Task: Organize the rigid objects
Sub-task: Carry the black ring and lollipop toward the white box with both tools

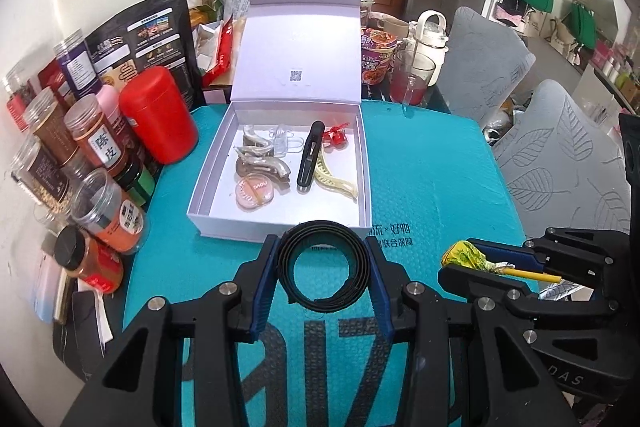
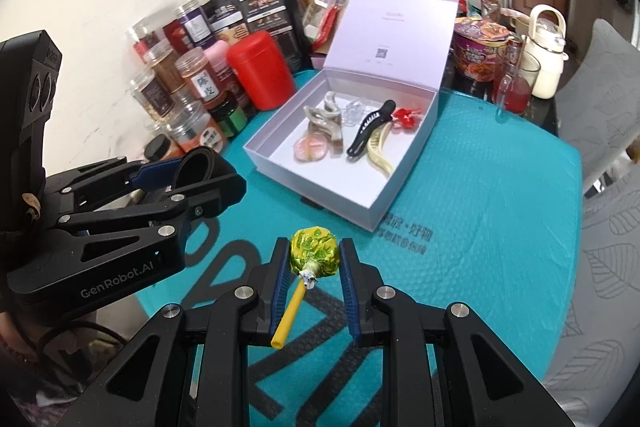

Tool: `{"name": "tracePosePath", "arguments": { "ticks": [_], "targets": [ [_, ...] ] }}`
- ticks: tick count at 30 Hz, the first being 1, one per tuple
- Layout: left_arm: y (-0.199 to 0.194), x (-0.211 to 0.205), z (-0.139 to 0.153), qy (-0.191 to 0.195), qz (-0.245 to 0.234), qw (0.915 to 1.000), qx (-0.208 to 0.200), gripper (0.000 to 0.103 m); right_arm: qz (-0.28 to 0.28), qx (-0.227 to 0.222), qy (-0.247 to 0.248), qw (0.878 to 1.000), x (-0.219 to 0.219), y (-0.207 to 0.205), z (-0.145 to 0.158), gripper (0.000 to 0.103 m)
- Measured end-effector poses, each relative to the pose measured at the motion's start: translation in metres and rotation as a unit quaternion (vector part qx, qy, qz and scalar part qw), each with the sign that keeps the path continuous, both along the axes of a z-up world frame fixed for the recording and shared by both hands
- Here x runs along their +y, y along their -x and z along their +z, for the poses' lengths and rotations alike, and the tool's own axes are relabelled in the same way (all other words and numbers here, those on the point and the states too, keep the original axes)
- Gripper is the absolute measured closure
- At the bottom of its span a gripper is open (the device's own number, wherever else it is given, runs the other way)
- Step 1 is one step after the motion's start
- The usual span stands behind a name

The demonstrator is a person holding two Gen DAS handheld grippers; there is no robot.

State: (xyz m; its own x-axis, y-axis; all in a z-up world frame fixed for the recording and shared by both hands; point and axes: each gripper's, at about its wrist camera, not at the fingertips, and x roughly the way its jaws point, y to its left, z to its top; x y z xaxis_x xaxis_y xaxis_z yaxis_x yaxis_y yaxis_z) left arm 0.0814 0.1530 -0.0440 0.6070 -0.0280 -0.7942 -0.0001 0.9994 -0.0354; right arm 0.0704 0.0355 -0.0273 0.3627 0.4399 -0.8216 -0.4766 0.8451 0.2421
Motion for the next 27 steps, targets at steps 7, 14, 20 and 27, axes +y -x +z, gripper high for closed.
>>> {"name": "tracePosePath", "arguments": {
  "ticks": [7,14,20,27],
  "targets": [
    [-0.035,0.015,-0.006,0.007,-0.022,0.9997,0.006,0.062,-0.022,0.002,0.012,1.0,0.013,-0.025,-0.002,0.079],
    [-0.068,0.028,-0.007,0.006,-0.041,0.9991,0.005,0.062,-0.04,0.003,0.018,0.999,0.023,-0.051,-0.007,0.079],
    [-0.097,0.042,-0.009,0.007,-0.048,0.9988,0.006,0.062,-0.049,0.004,0.021,0.999,0.031,-0.076,-0.012,0.079],
    [-0.126,0.054,-0.015,0.004,-0.052,0.9986,0.009,0.062,-0.047,0.006,0.024,0.999,0.041,-0.103,-0.021,0.079]
  ]
}}
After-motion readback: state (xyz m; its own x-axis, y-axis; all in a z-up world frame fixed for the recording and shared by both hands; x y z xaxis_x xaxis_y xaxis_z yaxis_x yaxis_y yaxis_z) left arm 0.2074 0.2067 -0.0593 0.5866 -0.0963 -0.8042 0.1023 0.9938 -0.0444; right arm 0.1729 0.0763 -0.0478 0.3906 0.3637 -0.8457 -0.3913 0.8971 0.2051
